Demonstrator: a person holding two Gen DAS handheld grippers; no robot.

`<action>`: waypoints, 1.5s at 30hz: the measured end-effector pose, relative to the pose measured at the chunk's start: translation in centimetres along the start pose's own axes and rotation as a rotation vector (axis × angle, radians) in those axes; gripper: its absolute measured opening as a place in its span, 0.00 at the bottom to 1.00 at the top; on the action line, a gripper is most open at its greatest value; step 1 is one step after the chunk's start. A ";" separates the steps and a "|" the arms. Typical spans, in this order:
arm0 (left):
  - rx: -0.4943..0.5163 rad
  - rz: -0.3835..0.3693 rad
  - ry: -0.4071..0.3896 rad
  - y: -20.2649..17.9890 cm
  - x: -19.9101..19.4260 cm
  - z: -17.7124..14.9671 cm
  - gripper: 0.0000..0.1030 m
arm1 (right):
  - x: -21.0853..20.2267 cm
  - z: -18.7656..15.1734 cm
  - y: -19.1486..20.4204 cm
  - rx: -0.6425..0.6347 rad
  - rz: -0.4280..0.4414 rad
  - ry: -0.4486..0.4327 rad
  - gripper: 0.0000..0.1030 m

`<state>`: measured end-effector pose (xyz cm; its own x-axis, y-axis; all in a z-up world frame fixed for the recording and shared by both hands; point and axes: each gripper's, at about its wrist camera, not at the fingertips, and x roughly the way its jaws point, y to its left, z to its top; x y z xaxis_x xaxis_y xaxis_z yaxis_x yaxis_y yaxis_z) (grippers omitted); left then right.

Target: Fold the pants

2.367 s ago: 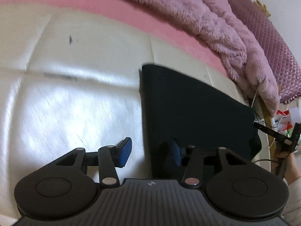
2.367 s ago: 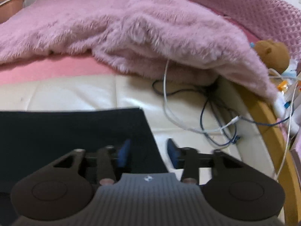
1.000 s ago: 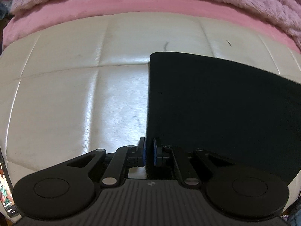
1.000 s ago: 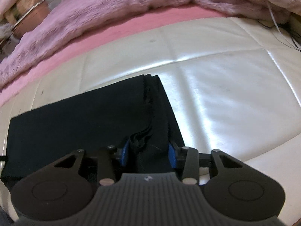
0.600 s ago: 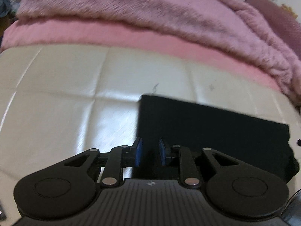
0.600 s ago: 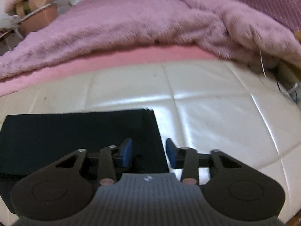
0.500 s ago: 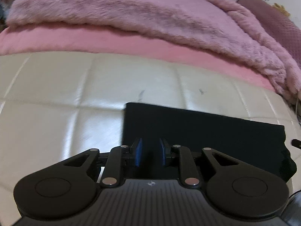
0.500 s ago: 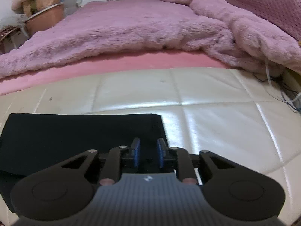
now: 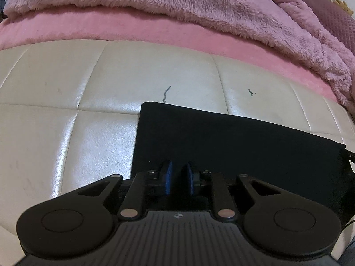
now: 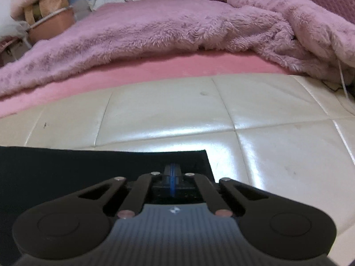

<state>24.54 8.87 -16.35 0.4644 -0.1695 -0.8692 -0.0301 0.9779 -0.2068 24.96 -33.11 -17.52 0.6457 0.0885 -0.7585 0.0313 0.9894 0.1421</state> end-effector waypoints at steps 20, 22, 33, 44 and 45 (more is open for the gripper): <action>-0.199 -0.164 -0.081 6.9 -3.0 -1.8 0.54 | -3.9 -0.4 6.5 -0.105 0.189 -0.028 0.10; -0.222 -0.196 -0.070 7.4 -2.6 -1.9 0.54 | -3.6 -0.7 8.6 -0.146 0.228 -0.011 0.12; -0.338 -0.404 0.010 11.3 -0.2 -1.3 0.57 | -1.2 -3.4 16.0 -0.260 0.283 0.116 0.13; -0.247 -0.405 0.039 10.0 0.3 -1.5 0.17 | -0.2 -4.5 16.8 -0.287 0.245 0.147 0.13; -0.246 -0.400 0.044 10.0 0.3 -1.4 0.12 | -0.2 -4.5 16.8 -0.287 0.243 0.148 0.13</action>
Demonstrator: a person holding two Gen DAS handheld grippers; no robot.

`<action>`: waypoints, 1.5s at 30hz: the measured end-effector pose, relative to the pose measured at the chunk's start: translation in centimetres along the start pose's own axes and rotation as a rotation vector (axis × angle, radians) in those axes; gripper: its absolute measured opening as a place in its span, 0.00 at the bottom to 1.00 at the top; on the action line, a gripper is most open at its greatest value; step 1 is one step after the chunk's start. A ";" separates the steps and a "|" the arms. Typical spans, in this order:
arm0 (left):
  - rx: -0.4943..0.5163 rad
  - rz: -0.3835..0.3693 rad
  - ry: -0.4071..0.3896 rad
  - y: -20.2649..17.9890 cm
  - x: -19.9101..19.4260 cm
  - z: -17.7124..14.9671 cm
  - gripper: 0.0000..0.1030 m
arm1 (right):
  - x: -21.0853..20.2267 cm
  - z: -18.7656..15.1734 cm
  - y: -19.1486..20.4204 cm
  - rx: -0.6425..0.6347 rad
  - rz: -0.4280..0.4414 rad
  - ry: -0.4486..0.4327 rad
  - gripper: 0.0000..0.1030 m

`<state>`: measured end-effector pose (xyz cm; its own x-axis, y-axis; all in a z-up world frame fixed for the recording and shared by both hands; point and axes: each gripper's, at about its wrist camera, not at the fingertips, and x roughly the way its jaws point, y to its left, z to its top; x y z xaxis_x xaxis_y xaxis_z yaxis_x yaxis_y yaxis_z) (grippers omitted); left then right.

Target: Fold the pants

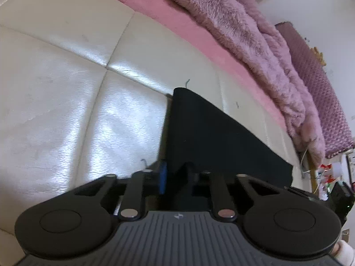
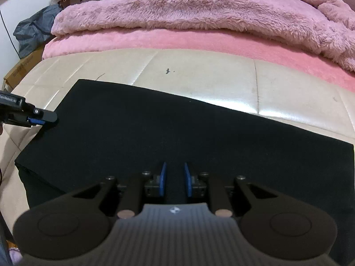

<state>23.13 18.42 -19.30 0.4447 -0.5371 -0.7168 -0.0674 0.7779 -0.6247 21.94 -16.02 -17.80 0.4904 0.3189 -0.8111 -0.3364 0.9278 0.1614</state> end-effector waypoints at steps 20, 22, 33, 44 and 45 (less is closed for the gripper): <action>-0.112 0.123 -0.122 0.9 -5.4 -0.4 0.06 | 1.5 1.7 5.3 -0.098 0.069 0.043 0.20; -0.101 0.106 -0.136 0.1 -6.1 -0.3 0.06 | 1.4 1.7 5.4 -0.098 0.075 0.041 0.21; -0.038 0.002 -0.163 -10.0 -8.3 1.5 0.05 | -3.0 2.2 0.8 -0.004 0.038 -0.047 0.21; 0.030 -0.055 -0.087 -22.1 -4.0 1.2 0.06 | -9.1 1.0 -5.7 0.124 -0.011 -0.165 0.21; 0.039 -0.059 -0.071 -23.2 -3.1 1.0 0.05 | -9.6 0.6 -6.2 0.136 -0.013 -0.174 0.21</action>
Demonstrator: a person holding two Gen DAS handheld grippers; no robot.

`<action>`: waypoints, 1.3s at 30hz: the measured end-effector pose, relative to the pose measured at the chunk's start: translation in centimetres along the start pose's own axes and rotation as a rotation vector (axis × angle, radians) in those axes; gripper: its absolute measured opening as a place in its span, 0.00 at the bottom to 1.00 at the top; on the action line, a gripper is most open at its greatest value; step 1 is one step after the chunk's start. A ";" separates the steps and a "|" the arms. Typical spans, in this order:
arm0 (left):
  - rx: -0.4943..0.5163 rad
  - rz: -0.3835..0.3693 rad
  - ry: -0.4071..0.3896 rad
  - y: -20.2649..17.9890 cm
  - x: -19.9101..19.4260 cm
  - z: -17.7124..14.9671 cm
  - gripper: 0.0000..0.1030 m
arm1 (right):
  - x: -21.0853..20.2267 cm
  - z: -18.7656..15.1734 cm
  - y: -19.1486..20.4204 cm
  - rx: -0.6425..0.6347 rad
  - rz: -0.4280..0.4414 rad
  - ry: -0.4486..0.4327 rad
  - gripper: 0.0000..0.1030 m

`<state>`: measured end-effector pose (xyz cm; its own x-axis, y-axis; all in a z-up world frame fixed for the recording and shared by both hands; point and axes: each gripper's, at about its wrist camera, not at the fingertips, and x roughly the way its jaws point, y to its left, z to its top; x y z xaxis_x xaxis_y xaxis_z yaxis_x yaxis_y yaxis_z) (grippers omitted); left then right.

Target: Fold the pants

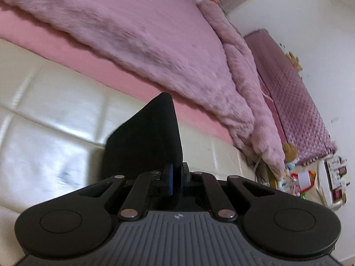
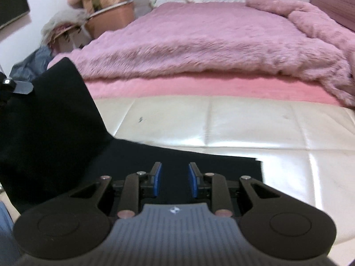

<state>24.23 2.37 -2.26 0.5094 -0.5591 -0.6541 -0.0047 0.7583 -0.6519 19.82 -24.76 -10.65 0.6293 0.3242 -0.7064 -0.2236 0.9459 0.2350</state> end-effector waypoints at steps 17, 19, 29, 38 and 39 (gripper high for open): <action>-0.063 0.003 0.289 -2.8 17.0 -6.9 0.06 | -3.4 -4.5 -8.1 0.210 -0.002 -0.030 0.22; -0.078 -0.006 0.321 -2.5 17.7 -7.1 0.11 | -3.1 -4.7 -8.2 0.214 0.007 -0.023 0.22; 0.026 -0.035 0.231 -2.2 13.0 -5.2 0.39 | -3.0 -4.6 -8.3 0.328 0.084 -0.015 0.32; -0.001 0.105 0.124 4.4 8.0 -5.6 0.39 | 2.0 -6.1 -9.6 0.554 0.201 0.070 0.31; -0.014 0.111 0.119 5.0 7.7 -5.7 0.39 | 2.6 -6.3 -9.8 0.572 0.202 0.079 0.25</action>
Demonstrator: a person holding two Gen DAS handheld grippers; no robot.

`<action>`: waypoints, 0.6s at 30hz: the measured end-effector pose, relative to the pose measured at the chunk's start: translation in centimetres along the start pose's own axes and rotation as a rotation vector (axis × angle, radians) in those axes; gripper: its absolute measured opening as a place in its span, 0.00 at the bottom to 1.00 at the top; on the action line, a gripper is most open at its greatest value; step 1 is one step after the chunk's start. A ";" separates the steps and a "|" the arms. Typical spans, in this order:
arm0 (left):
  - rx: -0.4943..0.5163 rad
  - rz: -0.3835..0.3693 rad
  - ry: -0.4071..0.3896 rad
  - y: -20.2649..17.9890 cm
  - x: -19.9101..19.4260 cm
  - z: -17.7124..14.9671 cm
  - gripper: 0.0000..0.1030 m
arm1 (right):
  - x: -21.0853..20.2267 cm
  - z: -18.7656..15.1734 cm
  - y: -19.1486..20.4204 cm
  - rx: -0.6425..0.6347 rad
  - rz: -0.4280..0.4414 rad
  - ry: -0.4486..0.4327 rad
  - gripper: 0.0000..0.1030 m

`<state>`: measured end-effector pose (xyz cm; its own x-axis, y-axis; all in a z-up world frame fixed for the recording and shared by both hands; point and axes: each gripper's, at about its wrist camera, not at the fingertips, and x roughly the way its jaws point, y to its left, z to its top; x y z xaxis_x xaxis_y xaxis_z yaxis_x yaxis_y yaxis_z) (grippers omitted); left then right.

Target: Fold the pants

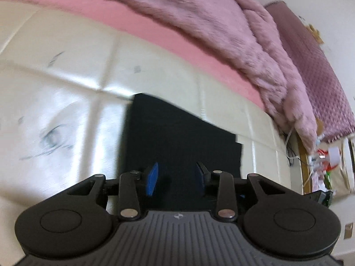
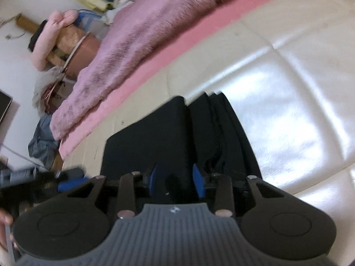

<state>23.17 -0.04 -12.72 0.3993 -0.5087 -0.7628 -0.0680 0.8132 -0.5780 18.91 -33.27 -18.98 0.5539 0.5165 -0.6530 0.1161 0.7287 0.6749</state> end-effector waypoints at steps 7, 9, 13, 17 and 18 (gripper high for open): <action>-0.035 0.006 -0.042 2.2 -1.4 -0.2 0.39 | -0.7 0.3 3.2 -0.069 0.010 -0.034 0.03; -0.033 0.010 -0.053 2.1 -1.4 -0.1 0.39 | -1.8 0.7 5.5 -0.140 0.019 -0.050 0.03; 0.001 0.006 -0.062 1.6 -1.5 -0.2 0.39 | -4.8 2.2 9.9 -0.247 0.039 -0.086 0.02; 0.042 0.000 -0.066 1.0 -1.4 -0.3 0.36 | -6.4 3.7 10.5 -0.258 0.023 -0.067 0.02; 0.053 0.003 -0.068 0.8 -1.2 -0.3 0.33 | -6.3 3.7 10.0 -0.261 -0.011 -0.059 0.02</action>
<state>22.31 1.12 -12.33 0.4601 -0.4874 -0.7422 -0.0219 0.8294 -0.5582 19.66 -30.94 -6.87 0.6022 0.4863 -0.6332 -0.0900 0.8294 0.5514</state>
